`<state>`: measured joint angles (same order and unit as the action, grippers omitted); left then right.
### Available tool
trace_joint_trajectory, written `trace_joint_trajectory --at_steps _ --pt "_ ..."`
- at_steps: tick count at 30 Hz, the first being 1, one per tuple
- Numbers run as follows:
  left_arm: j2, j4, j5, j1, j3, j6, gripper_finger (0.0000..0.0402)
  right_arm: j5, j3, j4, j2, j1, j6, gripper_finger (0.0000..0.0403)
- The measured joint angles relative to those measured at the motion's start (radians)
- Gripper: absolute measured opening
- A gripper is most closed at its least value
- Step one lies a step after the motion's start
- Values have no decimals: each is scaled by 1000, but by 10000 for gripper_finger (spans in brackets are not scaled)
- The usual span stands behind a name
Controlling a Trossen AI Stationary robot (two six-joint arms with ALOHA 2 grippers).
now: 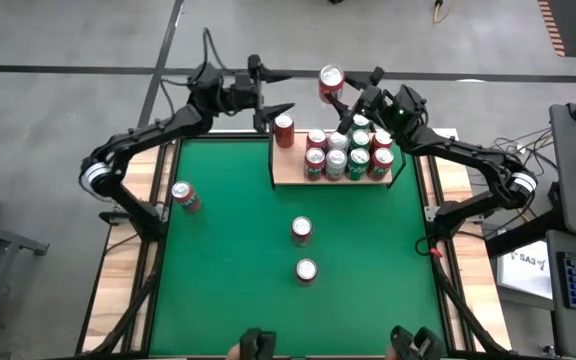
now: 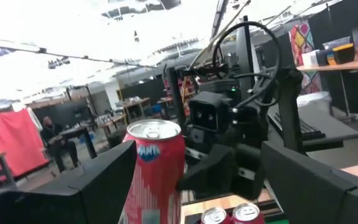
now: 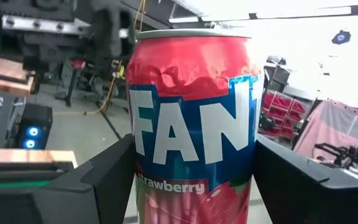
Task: Place canned beverage on shelf
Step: Put the red soda can on the shelf aligned with the other red soda can
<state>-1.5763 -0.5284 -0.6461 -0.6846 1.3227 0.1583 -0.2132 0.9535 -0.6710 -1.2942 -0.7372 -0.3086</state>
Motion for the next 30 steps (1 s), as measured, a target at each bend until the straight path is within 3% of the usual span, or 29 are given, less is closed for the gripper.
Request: trace_joint_trajectory --at_steps 5,17,30 --pt "-87 146 -56 -4 166 22 326 6 -2 17 0 5 -35 267" --pt "-234 799 -51 -13 566 302 326 44 19 170 0 7 -165 267" --pt "-523 1093 -118 -23 1032 349 326 214 42 253 2 40 -281 267"
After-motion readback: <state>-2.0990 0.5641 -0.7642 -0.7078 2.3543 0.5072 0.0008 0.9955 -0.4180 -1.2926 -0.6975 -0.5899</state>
